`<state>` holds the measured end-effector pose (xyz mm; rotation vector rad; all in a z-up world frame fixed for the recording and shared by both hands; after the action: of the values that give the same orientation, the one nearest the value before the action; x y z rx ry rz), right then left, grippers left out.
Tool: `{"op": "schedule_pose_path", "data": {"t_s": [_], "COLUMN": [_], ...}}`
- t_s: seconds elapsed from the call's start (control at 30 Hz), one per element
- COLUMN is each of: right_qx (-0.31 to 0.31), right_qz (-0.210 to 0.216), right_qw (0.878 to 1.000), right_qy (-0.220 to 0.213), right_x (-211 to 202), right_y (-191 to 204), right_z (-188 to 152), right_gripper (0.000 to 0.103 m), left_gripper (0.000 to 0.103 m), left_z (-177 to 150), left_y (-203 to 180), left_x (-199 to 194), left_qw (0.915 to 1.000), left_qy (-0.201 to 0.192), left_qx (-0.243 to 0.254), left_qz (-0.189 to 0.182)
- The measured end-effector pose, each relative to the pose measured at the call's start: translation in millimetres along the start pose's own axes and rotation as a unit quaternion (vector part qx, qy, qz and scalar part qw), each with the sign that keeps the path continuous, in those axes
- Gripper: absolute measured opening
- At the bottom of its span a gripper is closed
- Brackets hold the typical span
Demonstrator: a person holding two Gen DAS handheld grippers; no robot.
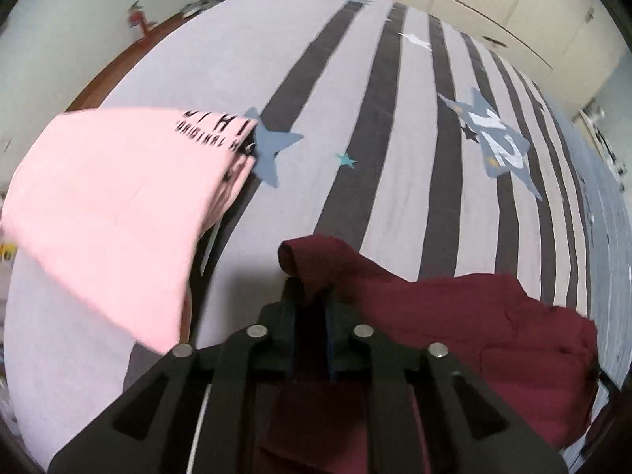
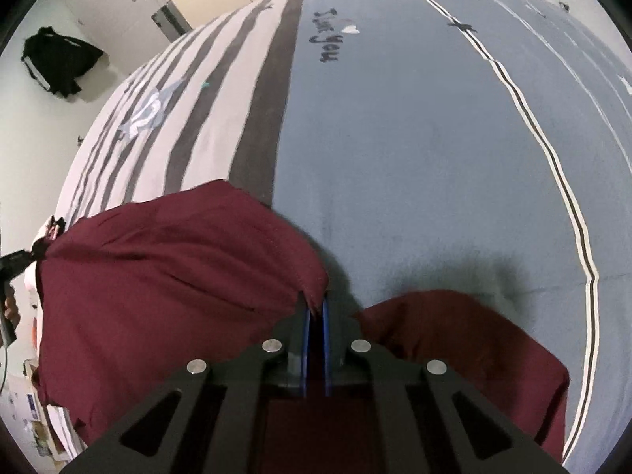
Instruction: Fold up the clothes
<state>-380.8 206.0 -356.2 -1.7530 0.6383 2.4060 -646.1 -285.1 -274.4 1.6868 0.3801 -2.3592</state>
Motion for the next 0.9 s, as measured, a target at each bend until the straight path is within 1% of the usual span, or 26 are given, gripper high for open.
{"op": "schedule_pose_path", "data": {"t_s": [0.03, 0.07, 0.1, 0.13, 0.2, 0.23, 0.3, 0.33, 0.43, 0.47, 0.5, 0.53, 0.6, 0.63, 0.7, 0.73, 0.8, 0.83, 0.9], "right_qx": [0.001, 0.0, -0.001, -0.002, -0.004, -0.005, -0.006, -0.004, -0.006, -0.006, -0.005, -0.003, -0.001, -0.001, 0.001, -0.001, -0.005, -0.007, -0.008], "right_qz": [-0.002, -0.004, -0.006, -0.007, -0.008, -0.008, -0.008, -0.008, -0.01, -0.01, -0.01, -0.008, -0.007, -0.007, -0.006, -0.005, -0.004, -0.003, -0.001], "right_qw": [1.0, 1.0, 1.0, 1.0, 1.0, 1.0, 1.0, 1.0, 1.0, 1.0, 1.0, 1.0, 1.0, 1.0, 1.0, 1.0, 1.0, 1.0, 1.0], "right_qy": [-0.001, -0.001, -0.001, -0.001, -0.002, -0.002, -0.004, -0.005, -0.008, -0.01, -0.011, -0.013, -0.015, -0.017, -0.019, -0.019, -0.019, -0.018, -0.017], "right_x": [1.1, 0.3, -1.5, -2.8, -8.2, -10.5, -15.0, -17.9, -25.6, -27.7, -30.2, -32.6, -42.9, -48.6, -59.9, -56.4, -42.2, -40.4, -37.7], "right_y": [-2.2, -4.8, -7.7, -4.2, -7.1, -10.7, -13.5, -14.2, -23.3, -25.9, -27.5, -29.7, -21.9, -16.9, -7.0, -2.3, 6.9, 8.7, 9.2], "right_z": [4.3, 7.2, 9.1, 8.5, 9.6, 11.5, 17.4, 15.5, 17.1, 17.7, 15.8, 14.1, -1.1, -9.9, -27.3, -32.5, -40.1, -43.2, -47.8], "right_gripper": [0.005, 0.005, 0.005, 0.005, 0.005, 0.005, 0.005, 0.005, 0.005, 0.005, 0.005, 0.005, 0.005, 0.005, 0.005, 0.005, 0.005, 0.005, 0.005], "left_gripper": [0.012, 0.015, 0.02, 0.023, 0.04, 0.044, 0.056, 0.057, 0.059, 0.062, 0.062, 0.062, 0.062, 0.062, 0.062, 0.062, 0.063, 0.062, 0.05], "left_z": [-2.3, -4.9, -7.5, -10.3, -11.1, -11.5, -8.1, -4.6, 0.9, 3.0, 4.4, 2.8, -4.9, -9.5, -29.1, -36.4, -42.0, -42.3, -43.8], "left_y": [-9.3, -21.4, -34.1, -48.7, -81.1, -97.4, -134.8, -153.7, -195.8, -220.0, -246.1, -259.7, -283.4, -289.2, -290.1, -292.4, -295.9, -296.1, -295.9], "left_x": [-6.0, -13.5, -21.2, -29.3, -43.3, -48.7, -46.7, -38.3, -21.8, -3.4, 21.1, 36.4, 63.7, 75.9, 93.4, 99.4, 103.8, 103.3, 100.9], "left_qw": [0.9998, 0.9991, 0.9978, 0.9958, 0.9908, 0.9878, 0.9801, 0.9756, 0.9667, 0.9633, 0.9591, 0.9547, 0.9448, 0.9397, 0.9267, 0.9222, 0.9175, 0.9178, 0.9165], "left_qy": [-0.013, -0.027, -0.042, -0.055, -0.072, -0.078, -0.075, -0.067, -0.057, -0.044, -0.024, -0.007, 0.024, 0.036, 0.072, 0.075, 0.063, 0.062, 0.063], "left_qx": [0.013, 0.031, 0.05, 0.07, 0.104, 0.12, 0.156, 0.177, 0.222, 0.238, 0.256, 0.274, 0.309, 0.327, 0.363, 0.375, 0.39, 0.39, 0.391], "left_qz": [0.0, -0.003, -0.01, -0.023, -0.05, -0.062, -0.097, -0.111, -0.115, -0.117, -0.118, -0.116, -0.105, -0.094, -0.067, -0.057, -0.045, -0.045, -0.059]}}
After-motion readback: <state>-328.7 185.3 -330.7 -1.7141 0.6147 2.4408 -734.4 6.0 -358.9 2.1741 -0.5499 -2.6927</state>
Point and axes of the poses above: each gripper's, at about its wrist camera, not at the fingertips, and x roughly the way its jaws point, y to its left, z to its top, the point moved 1 cm from there along x, roughly the way its jaws point, and after that the axes turned 4 degrees about y, right-handed, at the moved point
